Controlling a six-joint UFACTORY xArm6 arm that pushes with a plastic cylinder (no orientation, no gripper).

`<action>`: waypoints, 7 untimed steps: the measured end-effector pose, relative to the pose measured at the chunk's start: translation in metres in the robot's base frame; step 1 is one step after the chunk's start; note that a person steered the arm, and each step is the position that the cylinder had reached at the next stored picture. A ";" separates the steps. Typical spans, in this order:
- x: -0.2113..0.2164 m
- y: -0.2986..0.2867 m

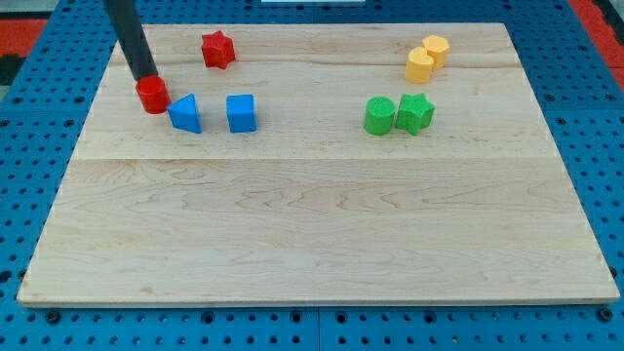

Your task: Push red and blue blocks to the center left of the board

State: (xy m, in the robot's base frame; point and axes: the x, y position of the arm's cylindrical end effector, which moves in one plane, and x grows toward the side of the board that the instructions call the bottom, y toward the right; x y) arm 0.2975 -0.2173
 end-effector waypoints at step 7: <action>0.094 0.138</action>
State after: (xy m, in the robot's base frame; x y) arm 0.3919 -0.0792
